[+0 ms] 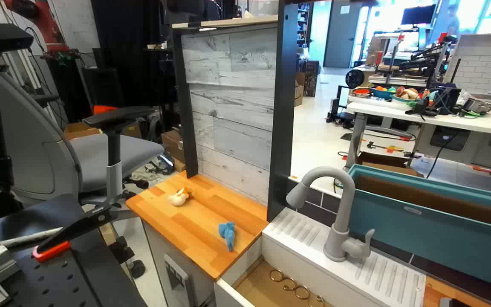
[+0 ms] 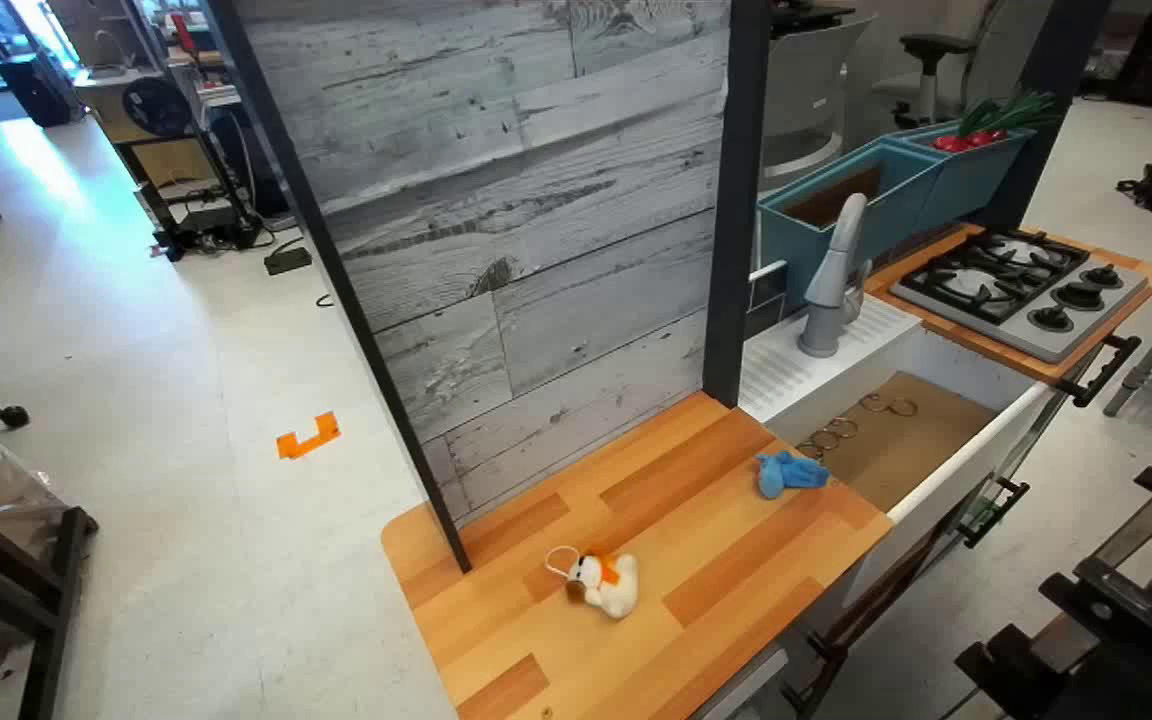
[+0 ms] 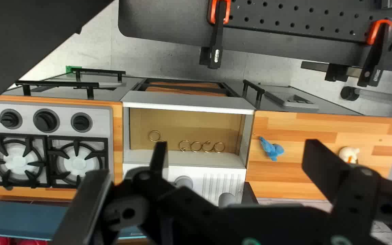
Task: Push the faucet of the sink slightly to the right.
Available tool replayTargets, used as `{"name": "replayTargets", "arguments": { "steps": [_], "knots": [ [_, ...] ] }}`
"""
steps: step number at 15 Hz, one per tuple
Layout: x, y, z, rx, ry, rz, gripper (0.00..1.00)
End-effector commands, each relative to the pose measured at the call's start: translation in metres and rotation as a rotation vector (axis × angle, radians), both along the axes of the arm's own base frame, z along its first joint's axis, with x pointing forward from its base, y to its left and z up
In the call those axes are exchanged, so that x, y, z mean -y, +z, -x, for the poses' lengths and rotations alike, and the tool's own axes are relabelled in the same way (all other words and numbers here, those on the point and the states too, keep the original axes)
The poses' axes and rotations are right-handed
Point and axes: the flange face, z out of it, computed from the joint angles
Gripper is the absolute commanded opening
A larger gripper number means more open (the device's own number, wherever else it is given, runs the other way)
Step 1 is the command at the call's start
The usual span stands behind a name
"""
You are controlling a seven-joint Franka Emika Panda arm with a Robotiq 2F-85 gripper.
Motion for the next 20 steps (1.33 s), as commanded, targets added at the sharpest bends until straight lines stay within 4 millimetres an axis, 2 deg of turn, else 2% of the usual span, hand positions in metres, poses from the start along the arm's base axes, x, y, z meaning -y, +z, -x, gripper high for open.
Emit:
{"name": "replayTargets", "arguments": {
  "steps": [1,11,12,16,20],
  "knots": [
    [0.000,0.001,0.000,0.000,0.000,0.000,1.00],
    [0.000,0.001,-0.001,0.001,0.000,0.001,1.00],
    [-0.005,-0.004,-0.007,-0.021,-0.001,0.008,1.00],
    [-0.049,-0.033,-0.040,-0.075,0.037,0.029,1.00],
    [-0.090,-0.074,-0.076,-0.088,-0.073,0.029,1.00]
  ]
}}
